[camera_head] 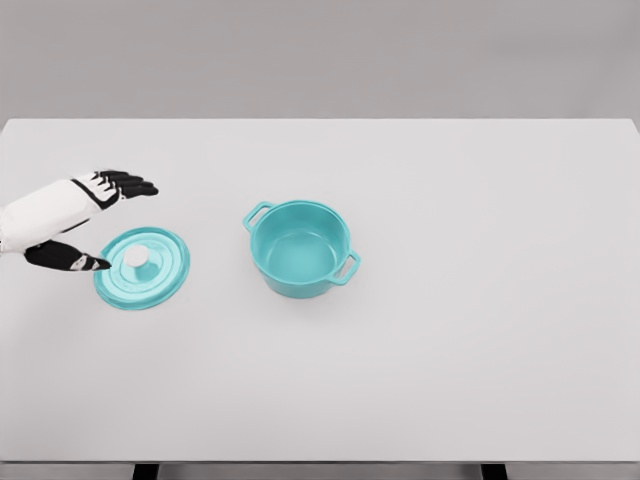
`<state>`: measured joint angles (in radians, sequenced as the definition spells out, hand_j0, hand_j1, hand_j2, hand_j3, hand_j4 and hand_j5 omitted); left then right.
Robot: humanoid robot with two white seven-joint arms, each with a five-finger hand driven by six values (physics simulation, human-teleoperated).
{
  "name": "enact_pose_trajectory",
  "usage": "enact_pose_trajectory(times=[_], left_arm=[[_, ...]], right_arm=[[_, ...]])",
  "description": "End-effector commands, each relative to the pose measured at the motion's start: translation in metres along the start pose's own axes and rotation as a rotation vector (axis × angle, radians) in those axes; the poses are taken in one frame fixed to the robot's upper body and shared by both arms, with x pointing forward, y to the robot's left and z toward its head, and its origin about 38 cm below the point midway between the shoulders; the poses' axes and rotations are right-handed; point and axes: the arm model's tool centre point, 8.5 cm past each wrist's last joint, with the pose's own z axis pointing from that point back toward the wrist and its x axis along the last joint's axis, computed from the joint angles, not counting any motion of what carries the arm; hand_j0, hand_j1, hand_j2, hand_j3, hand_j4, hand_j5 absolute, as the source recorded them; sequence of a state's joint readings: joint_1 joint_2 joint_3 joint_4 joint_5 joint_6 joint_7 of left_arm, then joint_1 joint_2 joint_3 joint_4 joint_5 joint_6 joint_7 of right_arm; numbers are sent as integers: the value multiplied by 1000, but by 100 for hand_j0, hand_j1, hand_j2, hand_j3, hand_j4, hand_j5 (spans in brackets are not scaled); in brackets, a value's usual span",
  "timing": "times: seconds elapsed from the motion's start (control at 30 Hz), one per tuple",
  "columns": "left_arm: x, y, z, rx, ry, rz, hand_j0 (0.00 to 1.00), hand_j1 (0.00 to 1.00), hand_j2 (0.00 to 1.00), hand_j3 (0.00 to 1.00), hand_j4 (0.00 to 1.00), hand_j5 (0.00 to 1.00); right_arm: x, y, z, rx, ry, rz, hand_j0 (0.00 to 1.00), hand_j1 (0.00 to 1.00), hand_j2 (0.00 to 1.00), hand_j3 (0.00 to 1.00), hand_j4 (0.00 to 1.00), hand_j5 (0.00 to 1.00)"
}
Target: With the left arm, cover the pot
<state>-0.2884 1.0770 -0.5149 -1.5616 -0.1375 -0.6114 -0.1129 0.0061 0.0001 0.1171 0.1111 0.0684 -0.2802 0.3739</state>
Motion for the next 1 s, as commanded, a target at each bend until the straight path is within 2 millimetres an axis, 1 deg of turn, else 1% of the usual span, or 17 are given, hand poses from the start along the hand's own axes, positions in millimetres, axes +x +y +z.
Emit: enact_pose_trajectory(times=[0.0,0.17,0.2,0.23,0.4,0.47,0.5,0.53,0.6,0.63,0.7,0.77,0.83,0.87,0.9,0.93,0.97], left_arm=[[2,-6,-2,0,-11,39,100,100,100,100,100,100],[1,-18,-9,-2,-13,64,100,100,100,100,100,100],[-1,-27,-9,-19,-8,83,100,100,100,100,100,100],[-11,-33,-6,-24,23,99,100,100,100,100,100,100],[-16,-25,-6,56,31,182,100,100,100,100,100,100],[-15,-22,-3,130,25,302,100,100,100,100,100,100],[-17,-23,-3,134,29,321,100,100,100,100,100,100],[-19,-28,-4,131,33,341,100,100,100,100,100,100],[-36,-40,6,106,99,355,100,100,100,100,100,100],[-40,-43,7,103,112,357,100,100,100,100,100,100],[-42,-51,7,89,122,371,100,100,100,100,100,100],[-42,-66,-3,91,119,404,100,100,100,100,100,100],[-39,-76,-6,62,115,411,100,100,100,100,100,100],[-39,-73,-7,63,112,407,100,100,100,100,100,100],[-38,-74,-8,63,109,408,99,99,99,99,99,99],[-38,-72,-8,70,106,415,90,90,90,90,90,90],[-37,-73,-9,69,102,419,85,85,85,85,85,85]], right_arm=[[0,0,0,1,1,1,100,100,100,100,100,100],[-2,1,0,1,3,-1,100,100,100,100,100,100],[-2,1,0,1,3,-1,100,100,100,100,100,100],[-2,1,0,1,3,-1,100,100,100,100,100,100],[-2,1,0,1,3,-1,100,100,100,100,100,100],[-2,0,0,1,3,-3,100,100,100,100,100,100],[-2,0,0,1,3,-3,100,100,100,100,100,100],[-2,1,0,1,3,-1,100,100,100,100,100,100],[-2,0,0,1,3,-3,100,100,100,100,100,100],[-2,1,0,1,3,-1,100,100,100,100,100,100],[-2,1,0,1,3,-1,100,100,100,100,100,100],[-2,1,0,1,3,-1,100,100,100,100,100,100],[-2,1,0,1,3,-1,100,100,100,100,100,100],[-2,1,0,1,3,-1,100,100,100,100,100,100],[-2,1,0,1,3,-1,100,100,100,100,100,100],[-2,0,0,1,3,-3,100,100,100,100,100,100],[-2,0,0,1,3,-3,100,100,100,100,100,100]])
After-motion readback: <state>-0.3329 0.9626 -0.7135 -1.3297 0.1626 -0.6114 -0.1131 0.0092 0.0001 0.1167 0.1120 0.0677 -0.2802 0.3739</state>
